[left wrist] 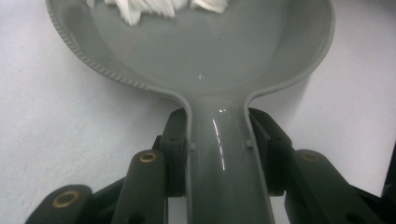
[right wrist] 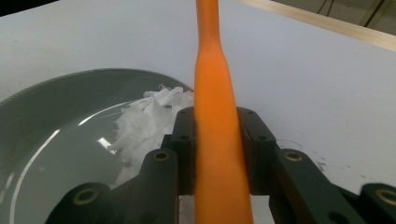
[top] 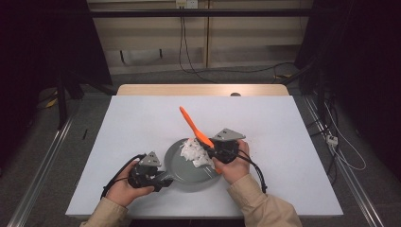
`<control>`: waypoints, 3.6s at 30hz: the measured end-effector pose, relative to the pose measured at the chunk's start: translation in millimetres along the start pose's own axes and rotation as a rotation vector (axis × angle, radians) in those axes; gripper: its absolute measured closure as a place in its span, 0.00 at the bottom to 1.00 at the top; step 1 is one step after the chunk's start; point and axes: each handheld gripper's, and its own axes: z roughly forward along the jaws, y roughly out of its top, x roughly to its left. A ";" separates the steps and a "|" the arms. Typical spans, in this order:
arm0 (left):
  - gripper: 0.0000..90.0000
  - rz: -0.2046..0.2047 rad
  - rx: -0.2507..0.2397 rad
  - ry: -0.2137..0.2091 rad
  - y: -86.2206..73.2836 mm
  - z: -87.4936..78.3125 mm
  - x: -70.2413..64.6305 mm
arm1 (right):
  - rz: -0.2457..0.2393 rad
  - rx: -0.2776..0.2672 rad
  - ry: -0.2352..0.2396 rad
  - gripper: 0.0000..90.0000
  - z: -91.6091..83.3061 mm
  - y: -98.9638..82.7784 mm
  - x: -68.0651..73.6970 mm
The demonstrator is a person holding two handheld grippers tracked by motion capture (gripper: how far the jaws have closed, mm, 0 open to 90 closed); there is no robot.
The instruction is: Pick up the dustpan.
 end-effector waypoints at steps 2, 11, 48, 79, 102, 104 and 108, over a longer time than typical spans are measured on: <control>0.69 -0.001 0.001 0.001 0.4 0.5 0.3 | -0.009 0.001 0.001 0.80 0.8 0.7 2.8; 0.69 -0.016 -0.009 -0.001 -2.3 3.5 1.1 | 0.041 -0.059 0.157 0.80 -1.2 9.3 19.1; 0.69 -0.016 -0.010 0.056 -0.4 13.6 0.4 | 0.092 -0.085 0.146 0.80 3.6 4.0 5.8; 0.71 -0.020 -0.009 0.062 -9.2 2.9 6.2 | 0.122 -0.134 0.080 0.80 -4.5 12.8 -18.2; 0.71 -0.030 0.027 0.027 -5.2 3.1 8.0 | 0.038 -0.103 0.102 0.80 11.3 1.3 1.3; 0.71 -0.034 0.020 0.046 -5.2 4.0 7.7 | 0.091 -0.125 0.178 0.80 9.0 5.0 4.7; 0.71 -0.042 -0.003 0.042 -5.8 3.8 8.1 | 0.048 -0.139 0.165 0.80 3.9 10.9 9.1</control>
